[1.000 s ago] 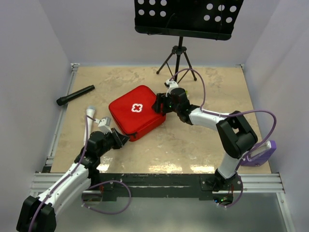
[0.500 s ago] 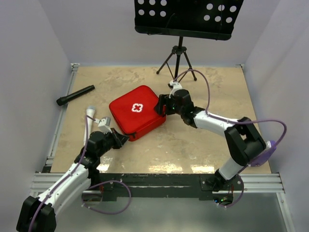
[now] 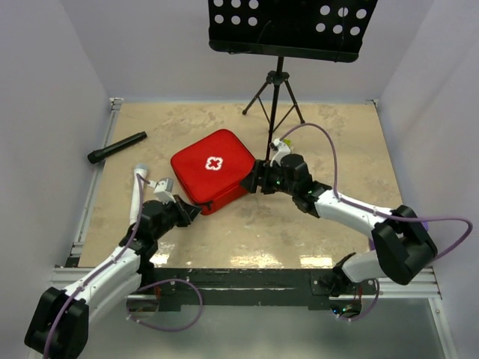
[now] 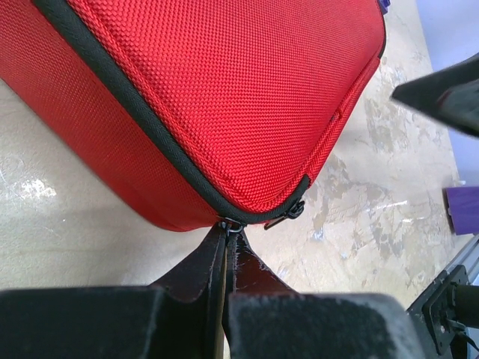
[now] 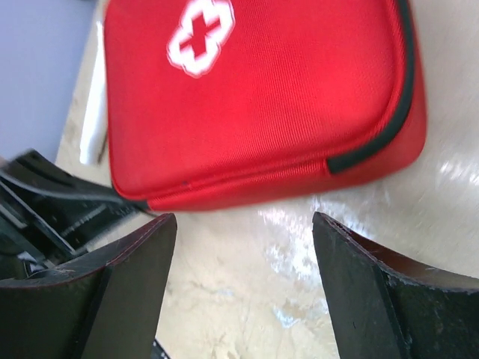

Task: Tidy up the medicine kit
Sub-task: Zip the medicine box at the center of the board.

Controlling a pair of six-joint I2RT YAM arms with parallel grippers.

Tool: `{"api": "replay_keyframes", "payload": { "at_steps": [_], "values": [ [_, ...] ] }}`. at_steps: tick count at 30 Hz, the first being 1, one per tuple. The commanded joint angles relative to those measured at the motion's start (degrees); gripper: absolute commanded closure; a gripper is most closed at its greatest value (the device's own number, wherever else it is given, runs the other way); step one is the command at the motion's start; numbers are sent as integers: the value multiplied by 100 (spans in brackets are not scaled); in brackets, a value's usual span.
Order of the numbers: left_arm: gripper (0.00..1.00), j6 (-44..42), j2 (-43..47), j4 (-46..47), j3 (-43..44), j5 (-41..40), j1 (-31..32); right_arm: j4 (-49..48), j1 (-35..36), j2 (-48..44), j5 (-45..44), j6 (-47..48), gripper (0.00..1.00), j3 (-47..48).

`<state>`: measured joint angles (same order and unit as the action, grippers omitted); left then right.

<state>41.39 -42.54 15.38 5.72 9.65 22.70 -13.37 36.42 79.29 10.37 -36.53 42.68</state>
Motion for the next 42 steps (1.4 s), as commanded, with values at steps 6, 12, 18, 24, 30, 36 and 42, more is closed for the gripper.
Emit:
{"api": "replay_keyframes", "payload": {
  "at_steps": [6, 12, 18, 24, 30, 36, 42],
  "values": [
    [100, -280, -122, 449, 157, -270, 182, -579, 31, 736, 422, -521, 22, 320],
    [100, -711, -535, 36, 737, -438, 604, -869, 31, 1370, 431, -793, 24, 672],
    [100, -764, -360, -350, 755, -534, 788, -1045, 31, 1581, 387, -961, 34, 777],
    [100, -825, -70, -887, 905, -560, 929, -1098, 14, 1643, 422, -996, 56, 830],
    [100, -825, -96, -941, 940, -412, 1052, -1177, 31, 1651, 457, -987, 79, 830],
    [100, -825, -535, -633, 1002, -34, 1105, -1265, 31, 1616, 510, -952, 100, 742],
    [100, -922, -860, -404, 1124, 186, 1158, -1274, 75, 1572, 571, -899, 100, 672]
  ]
}}
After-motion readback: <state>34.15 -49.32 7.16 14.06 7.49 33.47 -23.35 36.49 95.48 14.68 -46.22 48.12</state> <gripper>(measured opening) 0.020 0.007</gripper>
